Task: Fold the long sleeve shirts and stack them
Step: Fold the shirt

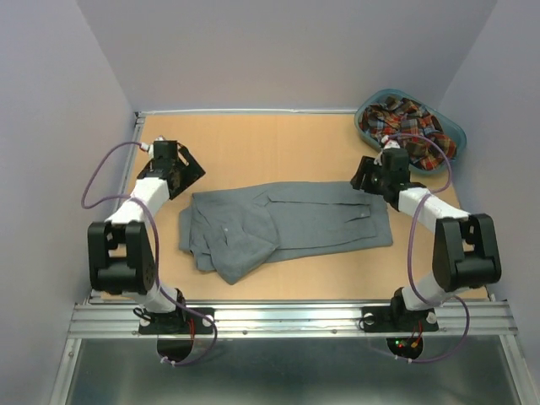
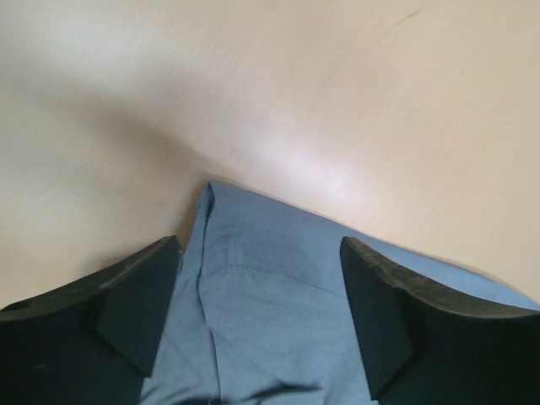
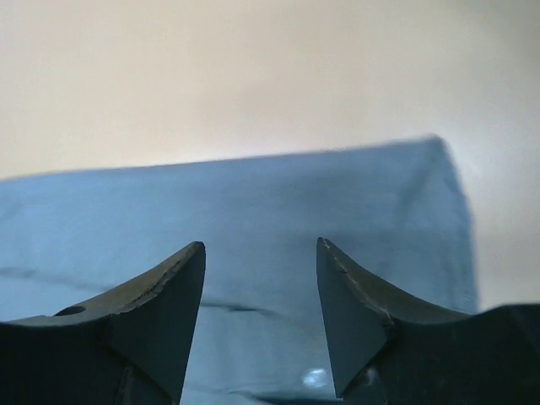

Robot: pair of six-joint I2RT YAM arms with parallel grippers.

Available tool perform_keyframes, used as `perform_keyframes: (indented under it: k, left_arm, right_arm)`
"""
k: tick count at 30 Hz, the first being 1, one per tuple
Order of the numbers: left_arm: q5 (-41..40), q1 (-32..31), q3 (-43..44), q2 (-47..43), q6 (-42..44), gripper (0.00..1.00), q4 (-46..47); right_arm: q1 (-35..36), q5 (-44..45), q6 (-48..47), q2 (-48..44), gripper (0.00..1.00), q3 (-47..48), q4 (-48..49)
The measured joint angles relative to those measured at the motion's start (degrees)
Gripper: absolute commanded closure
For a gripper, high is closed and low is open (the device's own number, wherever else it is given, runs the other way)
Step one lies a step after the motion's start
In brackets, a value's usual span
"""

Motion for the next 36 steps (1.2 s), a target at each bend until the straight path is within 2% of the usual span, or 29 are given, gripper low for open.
perform_keyframes:
  k: [3, 7, 10, 11, 15, 21, 29, 36]
  left_arm:
    - [-1.4, 0.0, -0.5, -10.1, 3.1, 0.02, 0.6]
    - [-3.9, 0.0, -5.1, -24.7, 7.2, 0.01, 4.1]
    - [-5.9, 0.0, -11.3, -34.2, 9.9, 0.01, 5.8]
    - [-6.5, 0.0, -13.4, -36.7, 10.5, 0.01, 5.7]
    - [-8.9, -1.4, -19.0, -43.7, 12.2, 0.01, 4.7]
    - [-12.1, -3.7, -20.3, -47.3, 13.0, 0.01, 5.6]
    - [-16.5, -3.7, -20.3, -44.9, 12.9, 0.01, 5.3]
    - [-18.1, -3.7, -20.3, -44.9, 12.9, 0.02, 5.2]
  right_arm:
    - [4.8, -2.1, -4.0, -6.5, 0.35, 0.0, 0.0]
    - [17.0, -5.3, -8.2, -12.4, 0.34, 0.1, 0.5]
    - [25.0, -7.0, -9.1, -11.5, 0.35, 1.1, 0.4]
    - [29.2, -7.2, -9.0, -9.2, 0.35, 2.0, 0.3]
    - [38.1, -6.9, -6.5, -1.4, 0.36, 7.0, -0.1]
    - [47.1, -4.2, -2.0, 10.4, 0.38, 14.4, -0.6]
    - [48.3, -4.0, 3.5, 20.9, 0.42, 22.9, -0.4]
    - [48.6, -5.1, 5.6, 25.9, 0.44, 26.4, -0.4]
